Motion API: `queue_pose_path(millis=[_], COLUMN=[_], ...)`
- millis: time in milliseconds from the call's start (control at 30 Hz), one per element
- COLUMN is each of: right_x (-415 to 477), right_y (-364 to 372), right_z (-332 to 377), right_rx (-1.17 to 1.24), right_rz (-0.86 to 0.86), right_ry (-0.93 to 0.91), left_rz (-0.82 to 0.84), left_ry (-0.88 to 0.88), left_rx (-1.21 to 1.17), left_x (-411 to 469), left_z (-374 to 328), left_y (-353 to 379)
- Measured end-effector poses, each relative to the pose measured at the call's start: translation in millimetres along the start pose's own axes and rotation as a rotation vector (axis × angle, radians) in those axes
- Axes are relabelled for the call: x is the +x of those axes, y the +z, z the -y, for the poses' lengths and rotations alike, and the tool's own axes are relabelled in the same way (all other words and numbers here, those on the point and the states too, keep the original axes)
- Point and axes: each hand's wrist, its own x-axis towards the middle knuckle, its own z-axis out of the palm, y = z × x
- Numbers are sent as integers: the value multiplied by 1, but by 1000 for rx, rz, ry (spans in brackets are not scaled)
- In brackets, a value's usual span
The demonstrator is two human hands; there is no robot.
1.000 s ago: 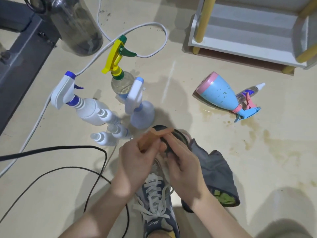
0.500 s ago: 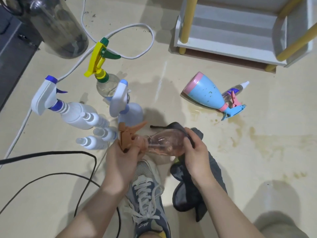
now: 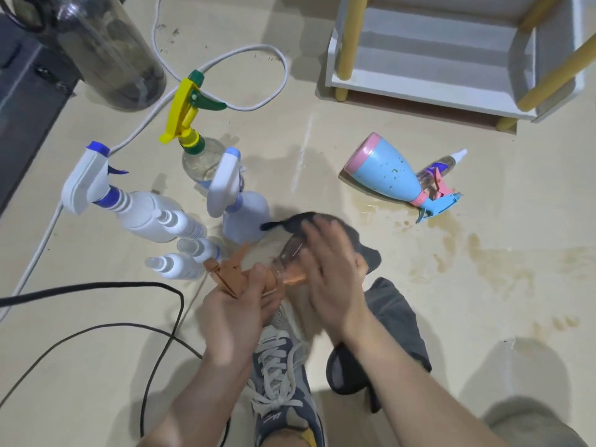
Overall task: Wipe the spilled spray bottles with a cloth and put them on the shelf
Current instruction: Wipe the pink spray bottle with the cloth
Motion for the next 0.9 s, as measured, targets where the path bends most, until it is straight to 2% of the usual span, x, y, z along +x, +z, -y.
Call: queue_pose_path(millis=[67, 133, 200, 267, 333, 400, 467, 533, 600, 667, 767, 800, 833, 900], right_x=[25, 22, -14, -57, -84, -75, -48, -16, 5, 9, 3, 3, 2, 1], right_y=[-2, -2, 2, 9, 20, 21, 15, 2, -14, -24, -26, -25, -23, -18], right_z=[-9, -4, 14, 34, 45, 32, 8, -15, -20, -21, -23, -24, -25, -24], right_rx=[124, 172, 251, 312, 241, 175, 107, 135, 131, 87, 42, 6, -24, -43], right_rz=[-45, -62, -84, -43, 61, 64, 6, -66, -43, 14, 11, 26, 40, 51], right_ry=[201, 303, 301, 200, 33, -56, -52, 14, 104, 97, 21, 26, 51, 106], left_rz=[-9, -26, -49, -36, -13, -19, -39, -37, -14, 45, 225, 266, 254, 110], left_ry=[-2, -10, -36, -75, -105, -141, -158, -208, -329, -473, -566, -504, -367, 52], left_rx=[10, 2, -16, -51, -80, -115, -126, -127, -131, -37, 337, 514, 683, 863], left_x=[-3, -3, -1, 0, -4, -6, -3, -1, -4, -6, -7, -7, -8, -4], left_z=[4, 3, 2, 1, -1, 1, 5, 10, 12, 11, 4, 1, 0, 1], left_y=[2, 3, 3, 4, 4, 2, -2, -7, -13, -24, -52, -61, -69, -79])
